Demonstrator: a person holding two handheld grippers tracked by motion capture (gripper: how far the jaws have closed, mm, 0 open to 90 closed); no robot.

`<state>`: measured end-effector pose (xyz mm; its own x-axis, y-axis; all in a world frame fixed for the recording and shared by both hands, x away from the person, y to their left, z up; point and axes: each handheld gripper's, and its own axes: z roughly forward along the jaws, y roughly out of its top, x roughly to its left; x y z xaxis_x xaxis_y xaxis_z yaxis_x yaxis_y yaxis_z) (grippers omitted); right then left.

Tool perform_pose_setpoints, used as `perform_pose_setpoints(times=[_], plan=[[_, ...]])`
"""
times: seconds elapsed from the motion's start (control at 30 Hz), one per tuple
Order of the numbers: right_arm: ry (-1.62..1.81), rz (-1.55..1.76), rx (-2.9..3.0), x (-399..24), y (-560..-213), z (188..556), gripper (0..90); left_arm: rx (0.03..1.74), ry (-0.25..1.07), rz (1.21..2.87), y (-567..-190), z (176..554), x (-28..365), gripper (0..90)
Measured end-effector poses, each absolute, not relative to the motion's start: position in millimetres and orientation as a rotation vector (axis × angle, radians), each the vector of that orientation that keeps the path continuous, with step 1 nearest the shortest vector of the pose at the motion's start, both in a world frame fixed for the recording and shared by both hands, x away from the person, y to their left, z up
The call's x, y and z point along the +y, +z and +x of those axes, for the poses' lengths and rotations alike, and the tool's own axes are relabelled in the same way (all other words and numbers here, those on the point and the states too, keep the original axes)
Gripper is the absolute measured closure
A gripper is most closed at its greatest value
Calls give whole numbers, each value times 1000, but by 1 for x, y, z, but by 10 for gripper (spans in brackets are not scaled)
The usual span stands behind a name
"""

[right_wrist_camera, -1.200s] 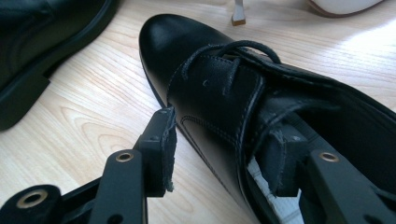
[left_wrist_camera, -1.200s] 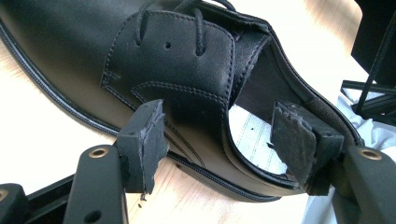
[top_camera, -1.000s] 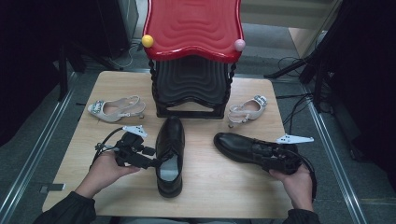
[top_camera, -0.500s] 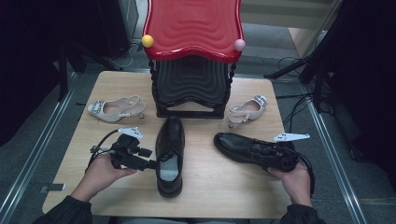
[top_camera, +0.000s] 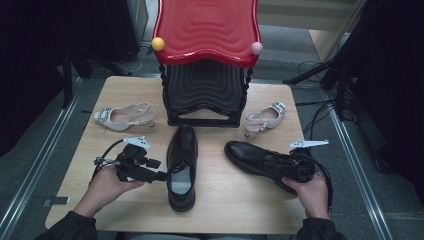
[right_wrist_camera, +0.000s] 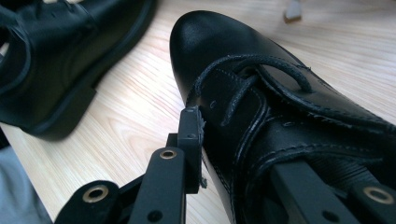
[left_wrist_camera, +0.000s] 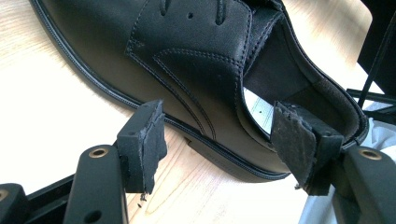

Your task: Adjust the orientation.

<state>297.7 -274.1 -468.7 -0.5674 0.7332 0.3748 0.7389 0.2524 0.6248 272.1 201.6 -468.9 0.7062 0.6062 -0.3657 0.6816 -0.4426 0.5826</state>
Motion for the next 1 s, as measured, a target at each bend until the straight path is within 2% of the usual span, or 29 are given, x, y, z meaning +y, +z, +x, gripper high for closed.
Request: perform_pose_setpoints(times=[0.37, 1.0], plan=[[-1280, -1507, -2488, -237, -459, 303, 761, 980, -117, 2165, -468, 267, 208, 356], [-1282, -1540, -2504, -183, -464, 328, 744, 1037, -93, 2137, -470, 253, 222, 357]])
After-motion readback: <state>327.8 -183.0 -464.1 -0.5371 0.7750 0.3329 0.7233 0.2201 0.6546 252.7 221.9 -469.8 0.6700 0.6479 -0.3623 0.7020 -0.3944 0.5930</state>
